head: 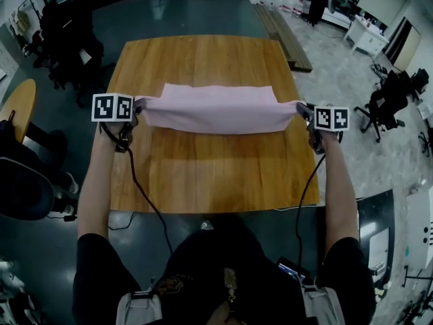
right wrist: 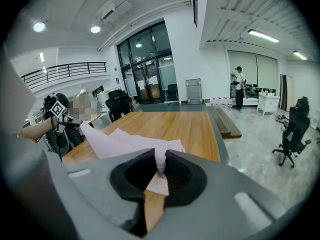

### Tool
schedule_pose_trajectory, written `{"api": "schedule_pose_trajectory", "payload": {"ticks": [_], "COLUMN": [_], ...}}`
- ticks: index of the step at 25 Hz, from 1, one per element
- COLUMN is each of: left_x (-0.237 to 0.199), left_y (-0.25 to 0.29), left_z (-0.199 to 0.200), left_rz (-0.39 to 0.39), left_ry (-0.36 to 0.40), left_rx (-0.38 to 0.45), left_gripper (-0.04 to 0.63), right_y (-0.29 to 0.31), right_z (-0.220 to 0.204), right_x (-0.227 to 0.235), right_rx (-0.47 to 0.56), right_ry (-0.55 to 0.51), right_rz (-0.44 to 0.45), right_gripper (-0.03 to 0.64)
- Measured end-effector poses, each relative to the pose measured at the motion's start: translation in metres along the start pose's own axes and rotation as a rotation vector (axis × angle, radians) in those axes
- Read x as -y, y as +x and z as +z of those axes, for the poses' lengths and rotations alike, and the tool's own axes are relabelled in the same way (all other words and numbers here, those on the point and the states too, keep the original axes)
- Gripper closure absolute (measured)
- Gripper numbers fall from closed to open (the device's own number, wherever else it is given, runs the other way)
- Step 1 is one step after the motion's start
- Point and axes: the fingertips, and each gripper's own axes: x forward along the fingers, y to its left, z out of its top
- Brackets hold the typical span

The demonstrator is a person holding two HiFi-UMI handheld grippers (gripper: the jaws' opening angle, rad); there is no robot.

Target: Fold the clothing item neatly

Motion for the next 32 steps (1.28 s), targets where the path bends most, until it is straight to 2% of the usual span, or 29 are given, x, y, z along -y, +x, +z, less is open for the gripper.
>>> {"api": "schedule_pose_trajectory", "payload": {"ticks": [5, 9, 16, 20, 25, 29, 30, 32], "left_x": [-0.024, -0.048, -0.082, -0.098, -0.106, -0.109, -0.111, -0.114], "left_y": [0.054, 0.109, 0.198, 0.229, 0.254, 0.255, 0.252, 0.240], "left_z": [0.034, 0.044, 0.024, -0.002, -0.020, -0.020, -0.017, -0.008], "left_rz": [0.047, 0.083, 0.150, 0.169, 0.163, 0.167, 0.184, 0.218], "left_ry": [0.004, -0.004, 0.000, -0.036, -0.073, -0.111, -0.113, -0.098], "left_rx": [-0.064, -0.134, -0.290, -0.339, -0.343, -0.270, -0.246, -0.200], "left_gripper": [0.531, 0.531, 0.529, 0.528, 0.523, 0.496, 0.459, 0.402], "right_y": [0.056, 0.112, 0.203, 0.241, 0.274, 0.284, 0.284, 0.277], "right_z": [0.038, 0.049, 0.034, 0.018, 0.005, -0.004, -0.005, 0.002], "right_x": [0.029, 0.051, 0.086, 0.096, 0.106, 0.110, 0.112, 0.116], "right_rx": [-0.024, -0.084, -0.209, -0.247, -0.283, -0.248, -0.236, -0.210], "right_ry": [-0.011, -0.025, -0.026, -0.032, -0.085, -0.117, -0.134, -0.158], "right_rz": [0.012, 0.025, 0.028, 0.035, 0.020, -0.049, -0.076, -0.113], "right_gripper": [0.581, 0.581, 0.581, 0.578, 0.568, 0.550, 0.530, 0.431]}}
